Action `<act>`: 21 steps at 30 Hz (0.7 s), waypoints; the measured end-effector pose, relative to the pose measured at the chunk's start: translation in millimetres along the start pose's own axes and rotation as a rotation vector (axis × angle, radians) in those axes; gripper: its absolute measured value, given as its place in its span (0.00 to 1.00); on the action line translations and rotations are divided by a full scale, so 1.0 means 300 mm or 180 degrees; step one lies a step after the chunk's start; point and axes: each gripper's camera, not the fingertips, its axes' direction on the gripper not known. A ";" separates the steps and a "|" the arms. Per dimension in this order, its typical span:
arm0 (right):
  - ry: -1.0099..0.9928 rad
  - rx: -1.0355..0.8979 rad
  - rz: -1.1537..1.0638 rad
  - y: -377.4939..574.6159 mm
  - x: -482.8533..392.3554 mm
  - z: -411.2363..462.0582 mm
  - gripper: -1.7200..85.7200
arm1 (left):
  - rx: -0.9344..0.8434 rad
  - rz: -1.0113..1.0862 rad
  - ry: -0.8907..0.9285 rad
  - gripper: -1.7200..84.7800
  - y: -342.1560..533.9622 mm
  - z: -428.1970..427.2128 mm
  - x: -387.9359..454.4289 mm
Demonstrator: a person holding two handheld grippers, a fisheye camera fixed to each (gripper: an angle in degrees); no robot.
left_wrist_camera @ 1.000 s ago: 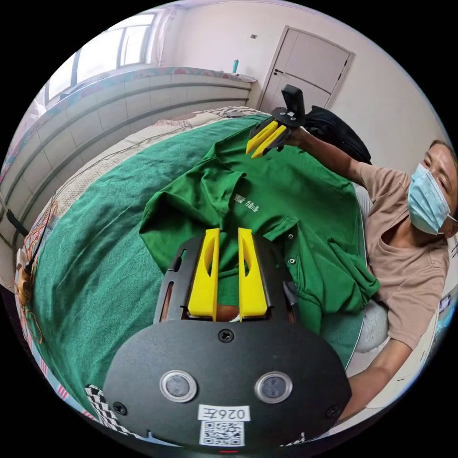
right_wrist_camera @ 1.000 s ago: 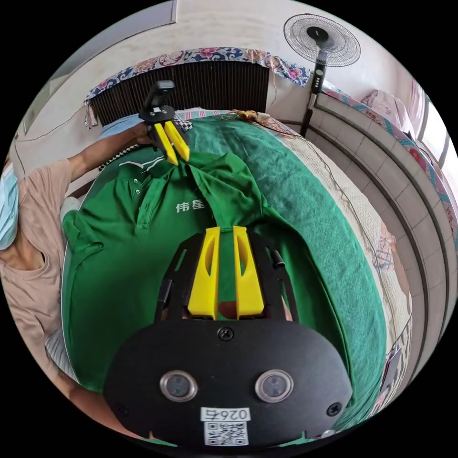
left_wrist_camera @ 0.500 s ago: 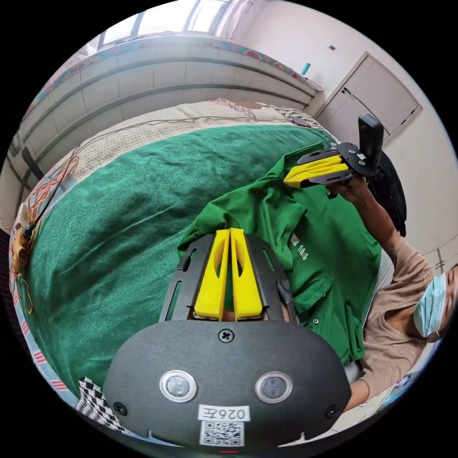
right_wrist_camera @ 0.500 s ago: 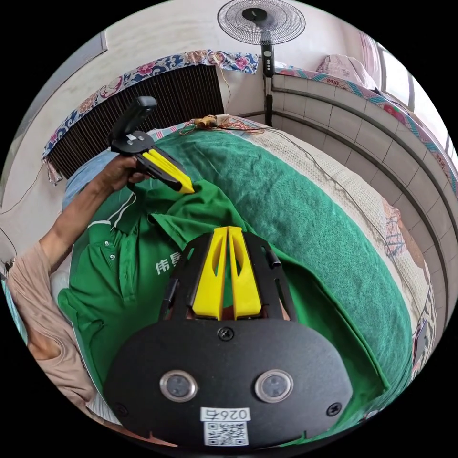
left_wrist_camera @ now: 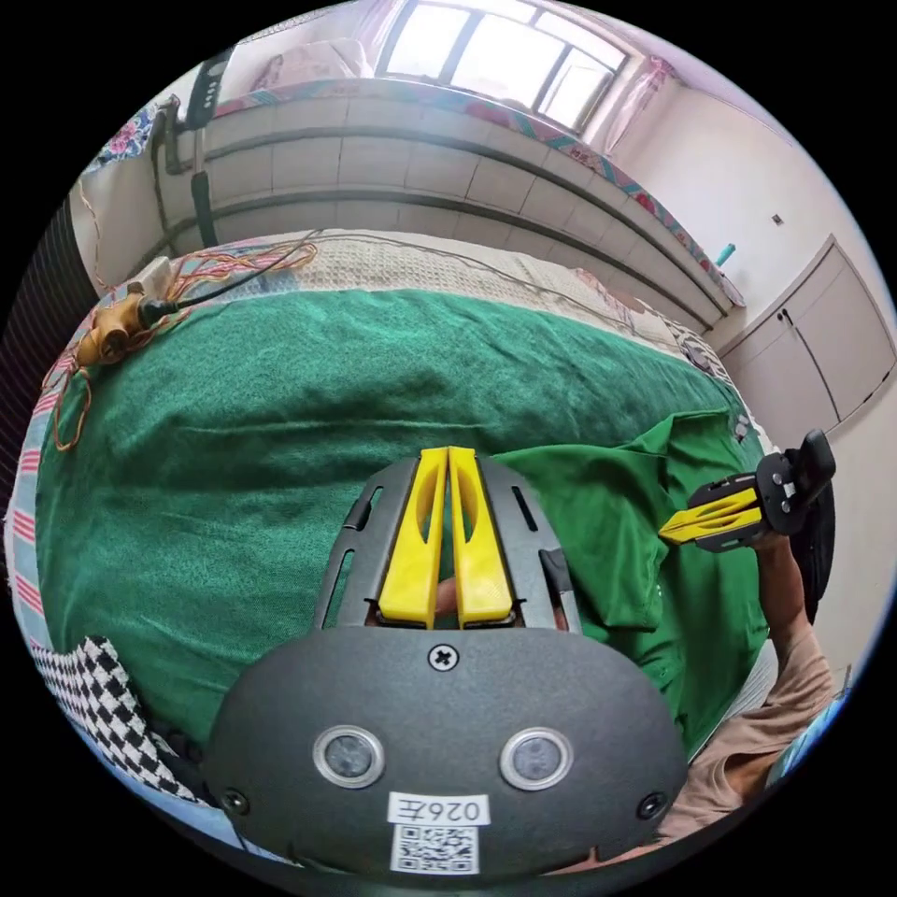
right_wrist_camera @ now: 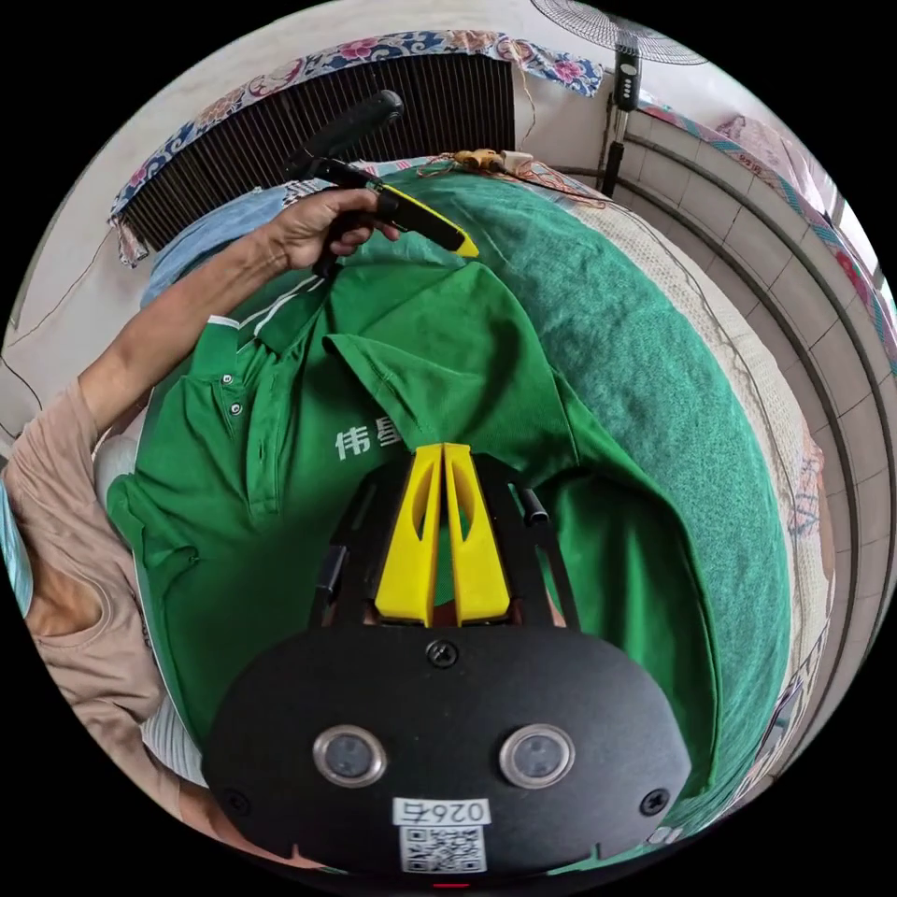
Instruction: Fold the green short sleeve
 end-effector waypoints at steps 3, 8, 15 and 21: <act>0.0002 0.0230 0.0012 0.035 -0.008 -0.101 0.00 | 0.0300 0.0259 0.0390 0.01 0.033 -0.108 0.063; 0.0045 0.0269 0.0090 0.052 0.002 -0.168 0.00 | -0.0399 0.1168 0.0435 0.01 0.036 -0.032 0.307; 0.0145 0.0404 0.0344 0.139 0.038 -0.320 0.00 | -0.0186 0.1201 0.0376 0.01 0.161 -0.146 0.434; 0.0360 0.0061 0.1045 0.172 0.226 -0.348 0.00 | -0.0545 0.1601 0.0016 0.01 0.303 -0.126 0.543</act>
